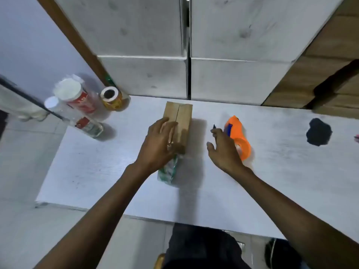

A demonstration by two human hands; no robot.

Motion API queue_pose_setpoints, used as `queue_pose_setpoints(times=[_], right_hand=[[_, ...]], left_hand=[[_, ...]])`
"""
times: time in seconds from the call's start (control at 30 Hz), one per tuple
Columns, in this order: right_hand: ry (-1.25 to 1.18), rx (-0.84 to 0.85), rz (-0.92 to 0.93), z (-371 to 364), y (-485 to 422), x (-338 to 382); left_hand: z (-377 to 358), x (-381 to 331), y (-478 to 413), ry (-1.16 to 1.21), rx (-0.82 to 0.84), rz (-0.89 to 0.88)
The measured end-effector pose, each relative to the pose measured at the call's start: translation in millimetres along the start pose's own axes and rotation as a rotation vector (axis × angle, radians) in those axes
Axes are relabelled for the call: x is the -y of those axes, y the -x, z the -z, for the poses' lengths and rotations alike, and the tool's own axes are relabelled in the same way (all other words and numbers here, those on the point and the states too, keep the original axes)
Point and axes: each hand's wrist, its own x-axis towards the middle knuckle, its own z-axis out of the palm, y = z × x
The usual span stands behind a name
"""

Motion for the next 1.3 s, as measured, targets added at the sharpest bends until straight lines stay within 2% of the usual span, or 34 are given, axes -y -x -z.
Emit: queue_pose_setpoints(times=[0.1,0.17,0.27,0.37,0.47,0.53,0.57,0.63,0.7,0.87,0.97,1.3], right_hand=[[0.23,-0.032,-0.024,-13,-11,-10],[0.383,-0.023,-0.117,-26,-20,-14],[0.482,-0.004,-0.269,-36,-28,-12],[0.545,-0.051,-0.244,-42,-34,-20],[0.549,-0.085,-0.152,-48,-29,-30],[0.534,-0.106,0.002,-47,-21,-31],[0.487,-0.143,0.079,-45,-15,-31],[0.195,-0.18,0.115,-34,4,-24],[-0.062,-0.122,0.135,-21,26,-14],[-0.252,0.077,0.162,-1,70,13],[-0.244,0.141,0.134,0,77,27],[0.23,0.086,0.358,-30,48,73]], left_hand=[[-2,19,-2,-0.116,0.04,-0.049],[-4,34,-6,-0.175,0.114,-0.057],[-4,48,-9,-0.176,0.196,-0.066],[-3,56,-8,-0.153,0.237,-0.064],[-3,59,-8,-0.12,0.254,-0.057],[-2,59,-8,-0.117,0.27,-0.059],[-1,59,-9,-0.121,0.281,-0.063],[-1,59,-11,-0.114,0.309,-0.059],[-1,60,-9,-0.078,0.322,-0.048],[-4,61,-7,-0.034,0.328,-0.035],[-5,61,-8,-0.043,0.324,-0.037],[-2,65,-7,-0.065,0.327,-0.054]])
